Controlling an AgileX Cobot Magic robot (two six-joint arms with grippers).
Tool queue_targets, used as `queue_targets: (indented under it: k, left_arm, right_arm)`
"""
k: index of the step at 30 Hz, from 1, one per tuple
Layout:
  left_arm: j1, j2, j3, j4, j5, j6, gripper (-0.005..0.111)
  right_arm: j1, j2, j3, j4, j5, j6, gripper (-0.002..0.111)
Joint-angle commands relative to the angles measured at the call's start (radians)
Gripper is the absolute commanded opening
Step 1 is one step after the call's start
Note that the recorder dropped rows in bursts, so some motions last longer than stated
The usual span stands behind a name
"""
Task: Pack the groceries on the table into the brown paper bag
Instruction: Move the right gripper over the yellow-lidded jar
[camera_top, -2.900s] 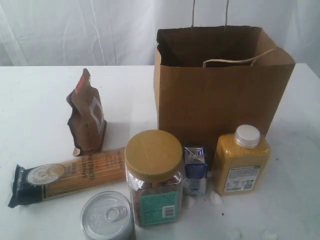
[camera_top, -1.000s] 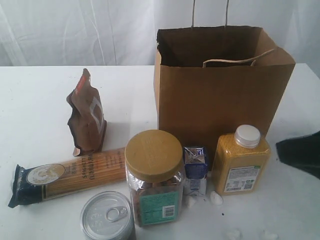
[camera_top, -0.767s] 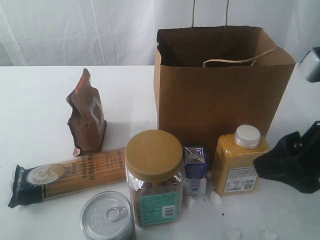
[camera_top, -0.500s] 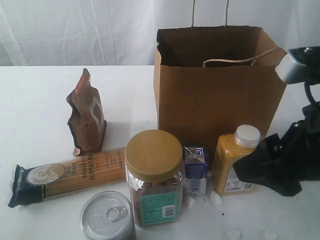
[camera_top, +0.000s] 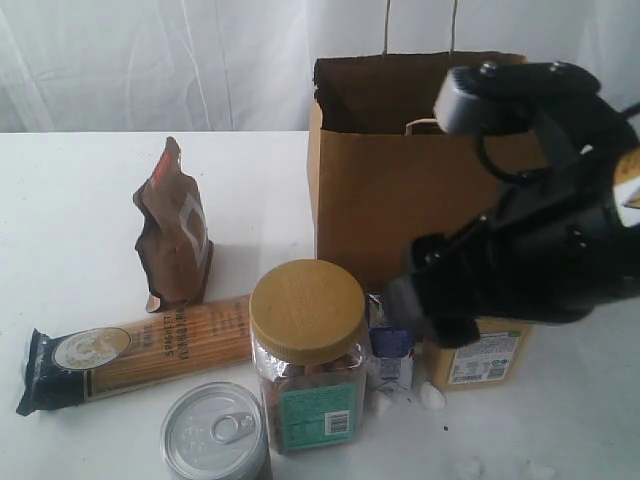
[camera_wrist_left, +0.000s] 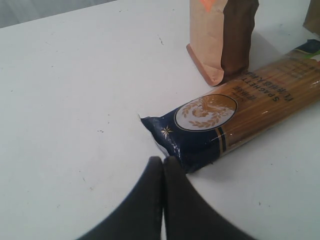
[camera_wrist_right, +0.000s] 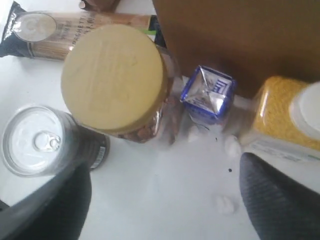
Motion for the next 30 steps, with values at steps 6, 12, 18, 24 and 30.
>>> queue_targets:
  k: [6,12,18,24,30]
  left_arm:
    - [0.004,-0.005,0.003,-0.002,0.003,-0.002,0.0]
    - [0.004,-0.005,0.003,-0.002,0.003,-0.002,0.0]
    - [0.004,-0.005,0.003,-0.002,0.003,-0.002,0.0]
    - [0.004,-0.005,0.003,-0.002,0.003,-0.002,0.0]
    - [0.004,-0.005,0.003,-0.002,0.003,-0.002,0.0]
  right_arm:
    - [0.134,0.177,-0.148,-0.039,-0.077,0.069,0.083]
    - [0.153,0.262,-0.2,-0.047,-0.029,0.069,0.091]
    - [0.153,0.327,-0.251,-0.073,0.003,0.069,0.091]
    - [0.158,0.354,-0.27,-0.096,0.011,0.019,0.091]
    - [0.158,0.354,-0.27,-0.096,0.009,0.024,0.091]
